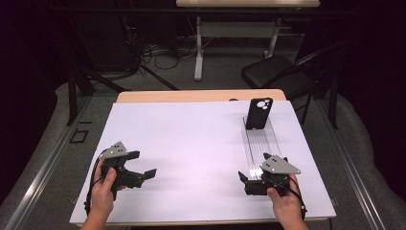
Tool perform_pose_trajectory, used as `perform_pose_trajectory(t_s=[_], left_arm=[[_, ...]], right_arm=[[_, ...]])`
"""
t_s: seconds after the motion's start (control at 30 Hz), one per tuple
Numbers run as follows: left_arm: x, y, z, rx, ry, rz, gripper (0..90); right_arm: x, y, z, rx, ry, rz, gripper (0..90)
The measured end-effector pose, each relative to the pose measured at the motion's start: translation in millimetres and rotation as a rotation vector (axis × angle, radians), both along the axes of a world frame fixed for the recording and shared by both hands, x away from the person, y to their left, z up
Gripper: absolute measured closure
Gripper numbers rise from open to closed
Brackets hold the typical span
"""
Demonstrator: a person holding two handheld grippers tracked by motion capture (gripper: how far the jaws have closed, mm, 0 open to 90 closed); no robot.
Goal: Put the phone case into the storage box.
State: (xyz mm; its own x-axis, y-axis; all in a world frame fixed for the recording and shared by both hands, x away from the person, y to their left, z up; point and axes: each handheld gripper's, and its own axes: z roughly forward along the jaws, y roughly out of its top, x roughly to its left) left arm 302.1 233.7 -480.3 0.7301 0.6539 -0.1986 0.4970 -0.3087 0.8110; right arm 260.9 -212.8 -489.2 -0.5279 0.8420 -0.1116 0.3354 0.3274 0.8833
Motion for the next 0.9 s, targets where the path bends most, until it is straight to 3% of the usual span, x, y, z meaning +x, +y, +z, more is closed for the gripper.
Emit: perform_pose_trajectory(t_s=[0.9], left_arm=[[-4.1, 2.8, -8.4, -0.01, -0.007, 0.008, 0.6]], right_arm=[[-1.0, -0.6, -12.6, 0.029, 0.016, 0.012, 0.0]])
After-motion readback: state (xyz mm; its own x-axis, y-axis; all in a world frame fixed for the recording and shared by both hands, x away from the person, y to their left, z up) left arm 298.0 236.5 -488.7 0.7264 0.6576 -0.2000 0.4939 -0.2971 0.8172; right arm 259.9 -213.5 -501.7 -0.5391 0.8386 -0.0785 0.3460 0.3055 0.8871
